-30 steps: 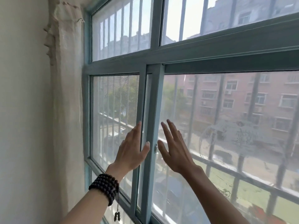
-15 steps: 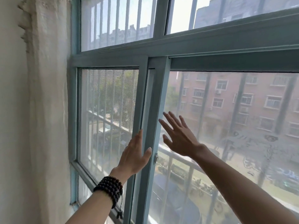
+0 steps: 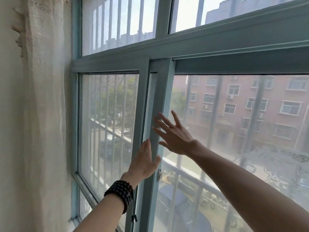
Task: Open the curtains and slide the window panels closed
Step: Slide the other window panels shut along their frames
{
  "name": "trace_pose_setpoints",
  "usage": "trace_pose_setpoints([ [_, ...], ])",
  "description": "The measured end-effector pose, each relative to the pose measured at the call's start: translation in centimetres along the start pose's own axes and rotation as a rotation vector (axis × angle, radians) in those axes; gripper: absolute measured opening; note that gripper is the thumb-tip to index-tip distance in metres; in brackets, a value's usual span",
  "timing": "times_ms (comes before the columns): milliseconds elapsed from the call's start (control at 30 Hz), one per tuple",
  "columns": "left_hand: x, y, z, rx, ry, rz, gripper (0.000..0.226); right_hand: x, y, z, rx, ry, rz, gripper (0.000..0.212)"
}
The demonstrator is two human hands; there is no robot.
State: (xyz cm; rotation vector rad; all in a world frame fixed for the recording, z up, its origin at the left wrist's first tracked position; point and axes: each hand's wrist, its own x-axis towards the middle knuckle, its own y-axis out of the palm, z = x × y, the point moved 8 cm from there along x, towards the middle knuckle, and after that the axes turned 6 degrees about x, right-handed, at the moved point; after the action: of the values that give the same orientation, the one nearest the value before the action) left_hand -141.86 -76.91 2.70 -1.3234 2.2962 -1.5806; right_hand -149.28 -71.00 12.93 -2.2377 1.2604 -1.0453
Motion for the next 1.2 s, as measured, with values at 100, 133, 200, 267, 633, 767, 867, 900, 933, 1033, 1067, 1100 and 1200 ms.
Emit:
trace_pose_setpoints([
  [100, 0.7, 0.3, 0.0, -0.017, 0.003, -0.005, 0.086, 0.9, 0.4, -0.3, -0.034, -0.029, 0.015, 0.065],
  [133, 0.9, 0.5, 0.1, -0.027, -0.001, -0.009, 0.087, 1.2, 0.3, -0.3, -0.031, -0.032, 0.007, 0.063],
  [200, 1.2, 0.8, 0.3, -0.046, -0.019, -0.018, 0.088, 1.8, 0.3, -0.2, -0.038, -0.037, 0.000, 0.059],
  [267, 1.2, 1.0, 0.7, -0.062, -0.052, -0.029, 0.089, 2.3, 0.3, -0.2, -0.059, -0.032, 0.017, 0.058],
  [633, 1.0, 1.8, 1.1, -0.253, -0.134, -0.028, 0.097, 2.6, 0.1, 0.8, -0.061, 0.041, -0.027, 0.047],
  [767, 0.9, 1.6, 1.0, -0.257, -0.126, -0.025, 0.087, 2.5, 0.0, 0.6, -0.044, 0.045, -0.047, 0.046],
  [867, 0.7, 1.7, 1.1, -0.261, -0.131, -0.014, 0.082, 2.5, 0.0, 0.5, -0.046, 0.040, -0.038, 0.046],
  [900, 0.7, 1.7, 1.1, -0.259, -0.128, -0.013, 0.082, 2.6, 0.0, 0.5, -0.049, 0.040, -0.043, 0.046],
  [933, 0.6, 1.7, 1.0, -0.260, -0.127, -0.014, 0.081, 2.5, 0.0, 0.5, -0.047, 0.040, -0.049, 0.046],
  [1033, 0.4, 1.8, 0.8, -0.287, -0.117, -0.026, 0.079, 2.3, -0.2, 0.4, -0.029, 0.042, -0.058, 0.046],
  [1067, 0.3, 1.9, 0.7, -0.295, -0.112, -0.024, 0.078, 2.0, -0.4, 0.3, -0.025, 0.045, -0.065, 0.046],
  [1100, 0.2, 2.0, 0.5, -0.298, -0.103, -0.026, 0.077, 1.7, -0.5, 0.2, -0.023, 0.046, -0.074, 0.046],
  [1200, -0.2, 2.4, -0.1, -0.295, -0.048, -0.056, 0.071, 0.2, -1.2, -0.1, -0.029, 0.041, -0.109, 0.042],
])
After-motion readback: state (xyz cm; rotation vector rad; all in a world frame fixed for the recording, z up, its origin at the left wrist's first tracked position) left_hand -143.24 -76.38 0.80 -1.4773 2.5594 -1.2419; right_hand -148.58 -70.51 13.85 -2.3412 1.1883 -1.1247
